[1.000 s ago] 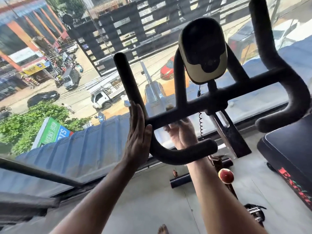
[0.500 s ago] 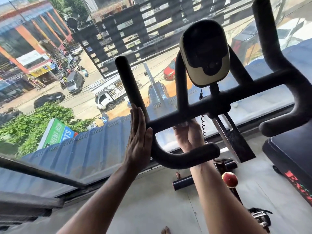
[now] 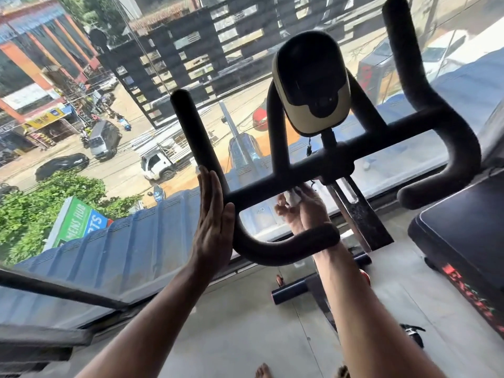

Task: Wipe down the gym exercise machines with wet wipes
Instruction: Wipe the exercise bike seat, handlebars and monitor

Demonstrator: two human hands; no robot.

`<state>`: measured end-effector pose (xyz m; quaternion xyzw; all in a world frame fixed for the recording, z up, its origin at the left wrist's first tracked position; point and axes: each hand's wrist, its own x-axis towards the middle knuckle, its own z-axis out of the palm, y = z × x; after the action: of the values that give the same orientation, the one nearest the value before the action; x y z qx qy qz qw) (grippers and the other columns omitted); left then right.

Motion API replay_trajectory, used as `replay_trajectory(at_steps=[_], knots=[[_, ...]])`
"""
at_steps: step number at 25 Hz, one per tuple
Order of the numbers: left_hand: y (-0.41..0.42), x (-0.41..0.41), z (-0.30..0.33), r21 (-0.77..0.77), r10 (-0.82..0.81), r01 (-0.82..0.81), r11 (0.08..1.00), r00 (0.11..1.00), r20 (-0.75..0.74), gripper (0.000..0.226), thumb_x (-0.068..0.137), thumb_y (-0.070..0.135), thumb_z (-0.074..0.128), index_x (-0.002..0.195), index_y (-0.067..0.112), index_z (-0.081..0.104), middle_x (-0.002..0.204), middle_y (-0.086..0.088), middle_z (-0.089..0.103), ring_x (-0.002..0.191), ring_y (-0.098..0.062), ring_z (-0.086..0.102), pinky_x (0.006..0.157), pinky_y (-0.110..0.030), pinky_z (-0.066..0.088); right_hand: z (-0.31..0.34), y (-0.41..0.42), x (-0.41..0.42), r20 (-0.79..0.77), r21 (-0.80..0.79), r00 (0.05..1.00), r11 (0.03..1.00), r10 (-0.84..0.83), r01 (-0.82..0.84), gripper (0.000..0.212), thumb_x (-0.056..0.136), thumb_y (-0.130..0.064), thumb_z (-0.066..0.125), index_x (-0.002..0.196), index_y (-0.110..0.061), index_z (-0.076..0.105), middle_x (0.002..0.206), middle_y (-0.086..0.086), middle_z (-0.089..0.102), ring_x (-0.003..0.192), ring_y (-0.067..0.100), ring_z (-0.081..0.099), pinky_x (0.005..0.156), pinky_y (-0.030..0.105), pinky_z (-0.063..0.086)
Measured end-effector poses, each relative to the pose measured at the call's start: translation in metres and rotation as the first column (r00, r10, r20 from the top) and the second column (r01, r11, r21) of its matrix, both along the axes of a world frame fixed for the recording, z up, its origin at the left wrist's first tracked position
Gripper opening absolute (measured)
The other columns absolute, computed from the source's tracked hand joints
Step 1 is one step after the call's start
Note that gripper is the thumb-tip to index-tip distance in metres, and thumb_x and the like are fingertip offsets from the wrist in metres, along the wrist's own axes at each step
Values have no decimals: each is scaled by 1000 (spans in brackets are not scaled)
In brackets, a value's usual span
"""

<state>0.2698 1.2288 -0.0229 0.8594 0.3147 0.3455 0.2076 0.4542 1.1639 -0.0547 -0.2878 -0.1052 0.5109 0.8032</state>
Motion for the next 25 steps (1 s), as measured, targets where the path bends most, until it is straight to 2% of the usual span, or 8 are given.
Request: replay_trajectory(at_steps=[3, 6, 8, 10, 12, 14, 21, 25], knots=[[-3, 1, 3, -38, 0, -1, 999, 1000, -8, 64, 110, 28, 29, 164, 0, 8, 174, -7, -8, 161, -24, -7, 131, -43, 3, -11, -23, -6, 189, -88, 979, 995, 72, -56, 10, 78, -30, 81, 86, -25, 80, 78, -1, 70, 64, 15, 56, 59, 27, 46], [-2, 0, 3, -45, 0, 0, 999, 1000, 0, 64, 110, 30, 29, 164, 1, 10, 174, -7, -7, 161, -23, -5, 132, -41, 4, -26, -54, -26, 473, -287, 865, 957, 166, -26, 13, 95, -25, 67, 103, -23, 76, 104, -2, 77, 96, 14, 69, 86, 32, 52], [-7, 2, 4, -69, 22, -21, 997, 1000, 12, 64, 110, 32, 29, 164, 4, 11, 174, -9, -4, 161, -19, -4, 132, -40, 5, -36, -76, -40, 681, -464, 630, 886, 374, -24, 14, 102, -16, 58, 95, -17, 69, 81, 6, 71, 75, 16, 67, 73, 47, 58], [-15, -2, 2, -78, 23, -19, 997, 999, 45, 64, 110, 34, 30, 165, 6, 12, 174, -9, 1, 161, -16, -2, 131, -36, 4, -40, -98, -46, 771, -577, 393, 811, 501, 97, 17, 100, -14, 60, 85, -22, 63, 68, -3, 59, 58, 9, 54, 60, 34, 54], [-24, -7, -4, -68, -10, 15, 998, 997, 70, 64, 110, 33, 31, 164, 5, 13, 174, -10, 2, 161, -18, 0, 131, -33, 5, -17, -125, -37, 835, -551, 162, 789, 526, 272, 9, 97, -17, 65, 95, -22, 72, 83, -12, 66, 73, 4, 60, 71, 13, 44], [-29, -11, -12, -91, -18, 26, 996, 995, 94, 64, 111, 32, 31, 164, 3, 13, 174, -11, 1, 161, -19, 0, 131, -33, 5, 22, -148, -16, 791, -585, 23, 743, 612, 325, 14, 99, -20, 62, 106, -24, 73, 100, -11, 70, 89, 5, 61, 74, 10, 41], [-28, -10, -20, -64, -73, 84, 994, 985, 157, 63, 111, 28, 32, 164, 1, 11, 174, -13, -1, 161, -26, 0, 131, -48, 10, 91, -153, 17, 601, -684, -101, 576, 793, 448, 14, 100, -26, 59, 93, -35, 66, 96, -12, 66, 90, 10, 63, 79, 33, 49], [-34, -14, -20, -68, -104, 117, 991, 980, 170, 60, 111, 20, 34, 163, 1, 13, 174, -12, -1, 161, -27, 1, 130, -50, 11, 118, -149, 25, 730, -422, -144, 607, 668, 674, 16, 100, -23, 60, 109, -25, 73, 105, -5, 69, 87, 15, 61, 77, 28, 44]])
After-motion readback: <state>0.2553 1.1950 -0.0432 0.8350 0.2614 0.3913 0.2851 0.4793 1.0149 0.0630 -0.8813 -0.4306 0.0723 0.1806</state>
